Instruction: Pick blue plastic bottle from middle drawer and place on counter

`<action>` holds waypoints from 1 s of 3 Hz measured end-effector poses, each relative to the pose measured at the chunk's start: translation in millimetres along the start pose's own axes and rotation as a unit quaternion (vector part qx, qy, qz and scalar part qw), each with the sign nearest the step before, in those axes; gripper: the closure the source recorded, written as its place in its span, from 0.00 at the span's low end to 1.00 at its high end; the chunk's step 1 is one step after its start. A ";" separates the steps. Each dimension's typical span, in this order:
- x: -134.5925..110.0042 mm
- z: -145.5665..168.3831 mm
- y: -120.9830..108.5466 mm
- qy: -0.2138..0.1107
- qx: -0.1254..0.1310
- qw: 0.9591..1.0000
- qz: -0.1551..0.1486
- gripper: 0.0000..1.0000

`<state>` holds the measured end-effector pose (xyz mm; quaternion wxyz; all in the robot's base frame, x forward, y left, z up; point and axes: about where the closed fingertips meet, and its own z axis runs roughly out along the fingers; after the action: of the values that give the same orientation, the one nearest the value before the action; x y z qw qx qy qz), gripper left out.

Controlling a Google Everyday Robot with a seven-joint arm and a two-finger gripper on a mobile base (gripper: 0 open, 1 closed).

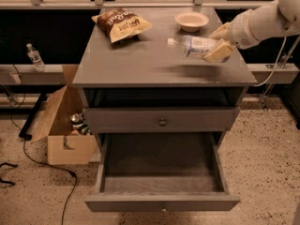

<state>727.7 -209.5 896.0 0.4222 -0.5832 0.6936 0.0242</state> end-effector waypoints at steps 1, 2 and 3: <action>-0.2 36.0 -20.4 0.013 -0.006 1.000 0.027 0.77; 0.5 52.0 -28.5 0.022 -0.008 0.999 0.040 0.54; 3.0 58.3 -33.2 0.028 -0.012 0.998 0.046 0.23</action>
Offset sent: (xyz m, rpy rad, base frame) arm 0.0750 0.0175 -0.0193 0.0064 0.0870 -0.0958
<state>787.8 -191.8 871.9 0.3942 -0.5562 0.7307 0.0355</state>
